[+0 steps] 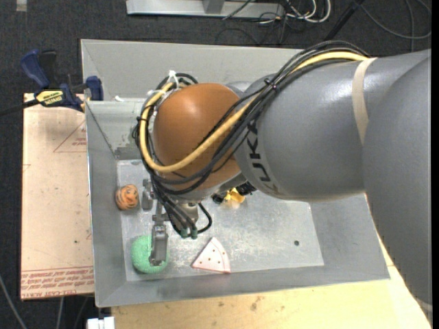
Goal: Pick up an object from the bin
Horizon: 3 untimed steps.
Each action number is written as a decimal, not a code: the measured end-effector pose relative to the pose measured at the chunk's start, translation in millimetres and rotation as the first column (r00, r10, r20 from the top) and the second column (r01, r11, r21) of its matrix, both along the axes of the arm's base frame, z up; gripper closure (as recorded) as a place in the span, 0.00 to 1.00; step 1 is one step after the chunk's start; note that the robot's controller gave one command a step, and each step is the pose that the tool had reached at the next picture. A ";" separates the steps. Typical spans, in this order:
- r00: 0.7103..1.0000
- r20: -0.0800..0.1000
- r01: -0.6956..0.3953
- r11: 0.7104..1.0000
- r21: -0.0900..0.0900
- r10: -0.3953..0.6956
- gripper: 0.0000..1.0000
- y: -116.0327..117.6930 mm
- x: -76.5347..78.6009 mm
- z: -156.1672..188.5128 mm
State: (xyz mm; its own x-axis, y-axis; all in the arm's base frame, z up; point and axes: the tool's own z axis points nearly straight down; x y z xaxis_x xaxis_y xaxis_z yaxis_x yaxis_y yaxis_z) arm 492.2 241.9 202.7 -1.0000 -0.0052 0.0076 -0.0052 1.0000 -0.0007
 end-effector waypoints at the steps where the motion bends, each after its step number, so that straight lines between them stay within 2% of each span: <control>1: 1.000 0.007 0.005 1.000 0.002 -0.005 0.00 -1.4 2.1 4.7; 2: 1.000 0.017 -0.004 1.000 0.007 0.004 0.00 -2.9 4.1 -4.8; 3: 0.996 0.008 0.084 0.996 0.002 -0.084 0.00 -20.3 0.0 -54.3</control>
Offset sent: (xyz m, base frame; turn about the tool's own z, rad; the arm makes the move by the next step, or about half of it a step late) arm 0.0044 -0.0174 -0.0638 -0.0306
